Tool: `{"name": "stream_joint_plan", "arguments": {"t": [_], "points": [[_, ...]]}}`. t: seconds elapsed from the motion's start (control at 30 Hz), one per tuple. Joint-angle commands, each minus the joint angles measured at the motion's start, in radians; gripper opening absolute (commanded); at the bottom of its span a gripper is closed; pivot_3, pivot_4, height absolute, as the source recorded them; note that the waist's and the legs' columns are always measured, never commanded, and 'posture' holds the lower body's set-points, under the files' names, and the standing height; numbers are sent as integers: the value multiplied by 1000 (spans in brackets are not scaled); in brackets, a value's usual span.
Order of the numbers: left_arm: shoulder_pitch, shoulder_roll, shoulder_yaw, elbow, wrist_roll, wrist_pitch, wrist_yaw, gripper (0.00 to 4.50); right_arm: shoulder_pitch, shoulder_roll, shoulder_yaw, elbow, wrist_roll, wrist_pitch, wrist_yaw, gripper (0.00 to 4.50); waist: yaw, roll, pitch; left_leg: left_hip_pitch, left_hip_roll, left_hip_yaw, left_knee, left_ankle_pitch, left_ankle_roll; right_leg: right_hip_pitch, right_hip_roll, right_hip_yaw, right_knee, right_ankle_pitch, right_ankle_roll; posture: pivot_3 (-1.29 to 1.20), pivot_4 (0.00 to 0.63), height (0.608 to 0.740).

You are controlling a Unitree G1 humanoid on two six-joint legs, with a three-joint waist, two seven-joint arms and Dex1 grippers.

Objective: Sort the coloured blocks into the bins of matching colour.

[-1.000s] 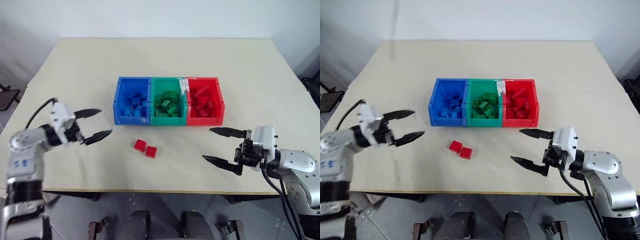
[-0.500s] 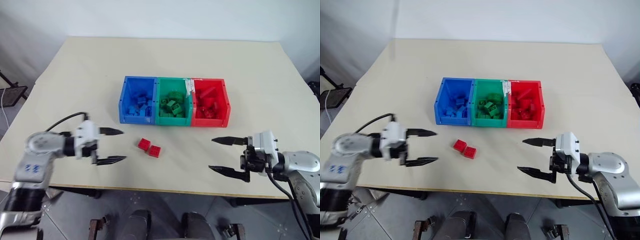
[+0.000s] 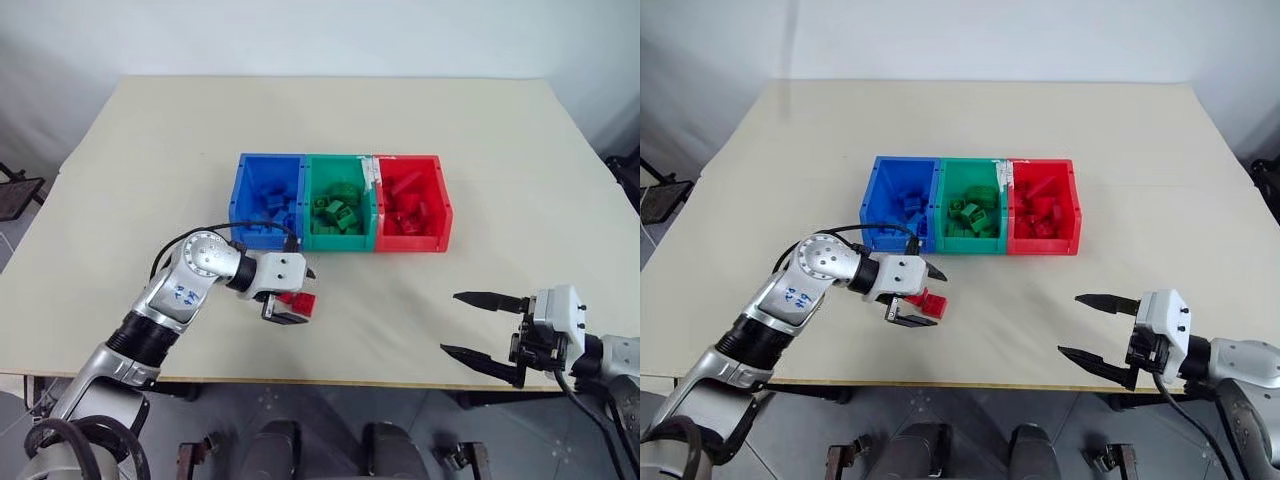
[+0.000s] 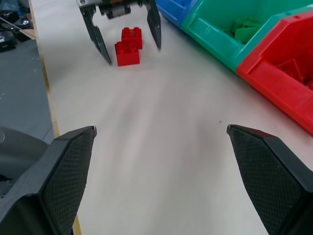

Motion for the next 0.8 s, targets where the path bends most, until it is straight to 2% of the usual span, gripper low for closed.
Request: {"name": "stream_joint_plan", "arguments": {"t": [0.03, 0.1, 0.33, 0.37, 0.43, 0.5, 0.63, 0.73, 0.8], "points": [[-8, 16, -13, 2, 28, -1, -17, 4282, 20, 9, -33, -45, 21, 4, -21, 4500, 1, 0, 0, 0, 0, 0, 0, 0, 0, 0, 0, 0, 0, 0, 0, 0, 150, 740], [-7, -13, -2, 2, 6, 19, -7, 3863, 31, 15, -39, -56, 20, 3, -38, 4500, 1, 0, 0, 0, 0, 0, 0, 0, 0, 0, 0, 0, 0, 0, 0, 0, 150, 740], [10, -23, -7, 10, -8, 10, -43, 1633, 63, 38, -50, -80, 27, -5, -74, 4500, 3, 0, 0, 0, 0, -1, 1, 0, 0, 0, 0, 0, 0, 0, 0, 0, 150, 740], [11, -26, -2, 15, -12, 11, -40, 1478, 69, 42, -52, -81, 27, -8, -78, 4500, 3, 0, 0, 0, 0, -1, 1, 0, 0, 0, -1, 0, 0, 0, 0, 0, 150, 740], [11, -40, 14, 32, -30, -2, -28, 1482, 79, 56, -61, -85, 30, -13, -95, 4500, 4, 0, 0, 0, 0, -1, 1, 0, 0, 1, -1, 0, 0, 0, 0, 0, 150, 740], [-19, -124, 85, 78, -103, 36, 35, 1482, 87, 90, -85, -92, 44, -15, -132, 4500, 6, 0, 0, 0, 0, -1, 1, 0, 0, 1, -1, 0, 0, 0, 0, 0, 150, 740], [-145, -258, 179, 186, -182, 84, 111, 1482, 113, 167, -141, -117, 68, -25, -218, 4500, 14, -2, 1, -2, 0, -3, 3, 1, 1, 1, -2, -1, 0, 1, 1, 0, 150, 740], [-202, -297, 197, 240, -199, 98, 120, 1482, 122, 200, -161, -130, 67, -29, -253, 4500, 10, -2, 1, -2, -2, -2, 3, 1, 1, 0, -1, -1, 0, 1, 2, 0, 150, 740], [-301, -368, 217, 351, -212, 77, 147, 1482, 145, 236, -171, -140, 55, -50, -278, 4500, 5, -2, 1, 0, -2, -1, 1, 1, 1, 0, -1, 0, 0, 1, 2, 0, 150, 740]]}}
